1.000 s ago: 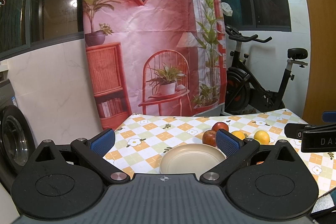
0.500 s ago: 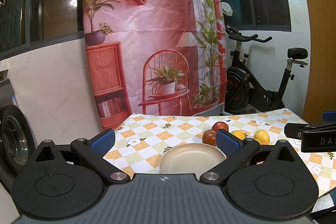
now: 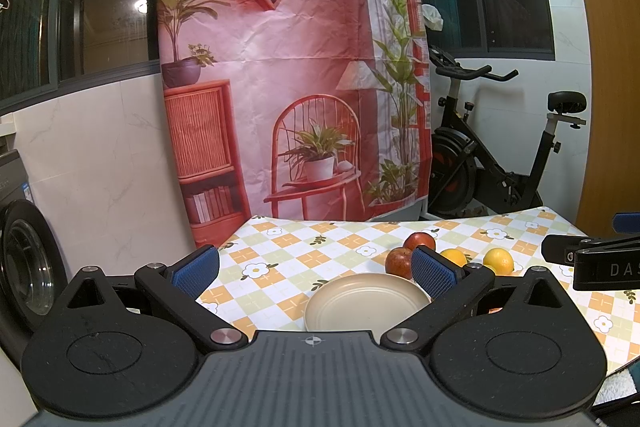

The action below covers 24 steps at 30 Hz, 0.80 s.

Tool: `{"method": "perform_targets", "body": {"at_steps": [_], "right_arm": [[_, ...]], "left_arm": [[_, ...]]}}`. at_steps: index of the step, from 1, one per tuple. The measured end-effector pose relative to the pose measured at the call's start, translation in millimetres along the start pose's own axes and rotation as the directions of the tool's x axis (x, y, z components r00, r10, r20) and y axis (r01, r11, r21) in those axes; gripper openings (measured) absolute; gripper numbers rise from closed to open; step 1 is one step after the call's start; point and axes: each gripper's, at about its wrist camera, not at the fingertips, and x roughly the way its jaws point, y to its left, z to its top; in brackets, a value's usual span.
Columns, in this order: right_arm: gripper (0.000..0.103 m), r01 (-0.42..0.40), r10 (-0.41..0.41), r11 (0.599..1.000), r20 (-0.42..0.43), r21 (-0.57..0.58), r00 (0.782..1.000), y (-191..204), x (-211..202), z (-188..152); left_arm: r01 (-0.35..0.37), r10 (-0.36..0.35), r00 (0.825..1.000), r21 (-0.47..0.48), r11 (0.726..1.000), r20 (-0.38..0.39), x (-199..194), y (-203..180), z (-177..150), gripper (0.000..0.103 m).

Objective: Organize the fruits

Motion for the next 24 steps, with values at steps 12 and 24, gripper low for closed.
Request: {"method": "perform_targets", "body": {"at_steps": [12, 24], "right_arm": [[0.103, 0.000, 0.000, 1.000, 0.000, 0.000, 1.000, 0.2, -0.3, -0.1], [0.103, -0.015, 0.015, 1.000, 0.013, -0.010, 1.000, -2.9, 0.4, 4.4]], "left_arm": [[0.000, 0.000, 1.000, 0.000, 1.000, 0.000, 0.1, 0.1, 0.0, 0.103], [0.018, -0.018, 1.000, 0.009, 1.000, -0.019, 5.7, -4.2, 0.7, 0.103]]}}
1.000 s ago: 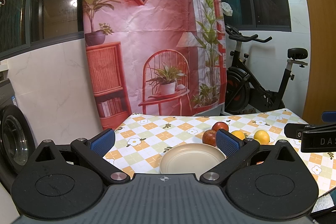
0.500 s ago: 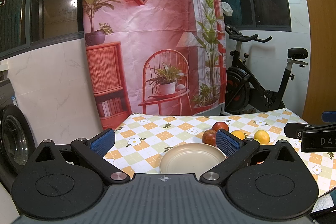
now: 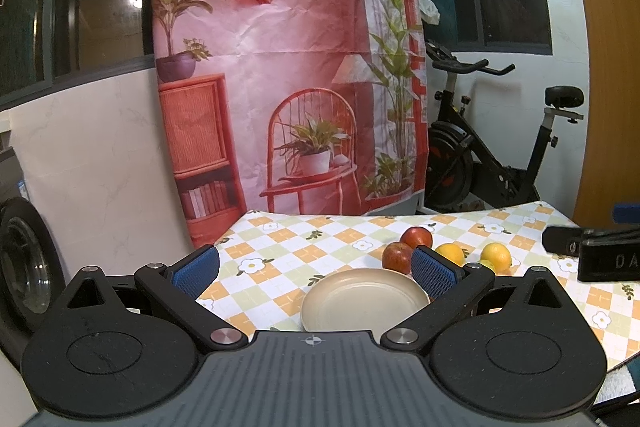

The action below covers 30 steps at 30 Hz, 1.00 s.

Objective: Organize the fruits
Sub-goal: 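Reach the left tool to the dark red apple and grasp it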

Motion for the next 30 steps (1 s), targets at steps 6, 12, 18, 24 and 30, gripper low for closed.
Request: {"method": "perform_targets", "body": {"at_steps": [6, 12, 18, 24, 30], "right_arm": [[0.103, -0.010, 0.009, 1.000, 0.059, 0.018, 0.998, -22.4, 6.8, 13.6], [0.103, -0.003, -0.002, 0.999, 0.130, 0.036, 0.991, -53.3, 43.0, 19.6], [0.103, -0.017, 0.010, 0.999, 0.147, 0.047, 0.989, -82.8, 86.0, 12.1], [0.103, -0.050, 0.036, 0.995, 0.158, 0.087, 0.987, -110.3, 122.4, -1.7], [0.103, -0.056, 0.048, 0.996, 0.122, 0.064, 0.991, -120.8, 150.7, -14.8]], "left_arm": [[-0.013, 0.013, 1.000, 0.005, 1.000, 0.021, 15.5, 2.7, 10.8, 0.103], [0.004, -0.002, 0.998, -0.041, 0.999, 0.059, 44.8, 3.3, 24.7, 0.103], [0.043, -0.038, 0.997, -0.095, 0.995, 0.060, 78.6, -4.1, 20.9, 0.102], [0.049, -0.051, 0.998, -0.064, 0.997, -0.023, 115.0, -18.4, 11.3, 0.097], [0.096, -0.105, 0.989, -0.085, 0.992, -0.104, 145.5, -24.7, -4.7, 0.092]]}}
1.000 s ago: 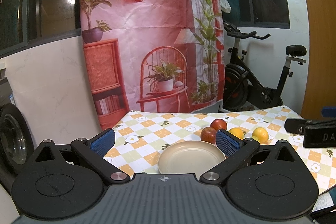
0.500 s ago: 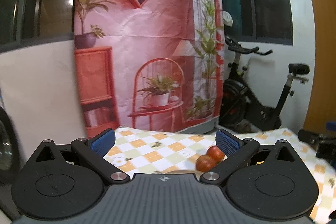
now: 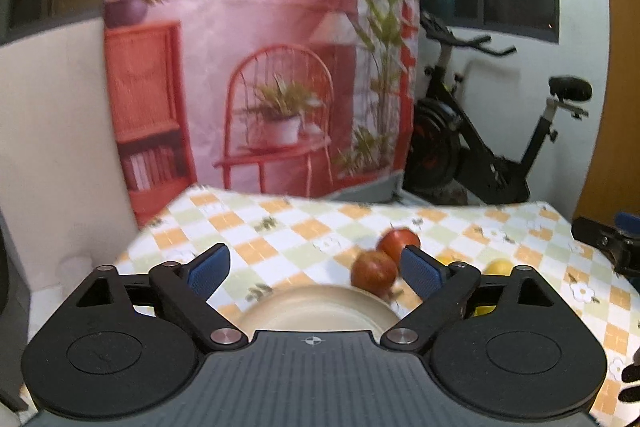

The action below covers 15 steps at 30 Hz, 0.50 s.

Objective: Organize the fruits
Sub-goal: 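Reach the left tool to the dark red apple and grasp it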

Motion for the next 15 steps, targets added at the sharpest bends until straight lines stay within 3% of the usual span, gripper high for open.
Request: {"method": "perform_targets", "body": {"at_steps": [5, 15], "right_arm": [[0.103, 0.007, -0.009, 0.999, -0.025, -0.053, 1.000, -4.0, 13.4, -9.9], [0.103, 0.017, -0.026, 0.994, -0.073, -0.111, 0.997, -14.6, 25.6, -36.7]], "left_arm": [[0.057, -0.059, 0.998, -0.042, 0.997, -0.037, 23.5, 0.2, -12.9, 0.088], [0.058, -0.063, 0.996, -0.081, 0.995, -0.057, 46.2, -10.1, -22.5, 0.088]]}}
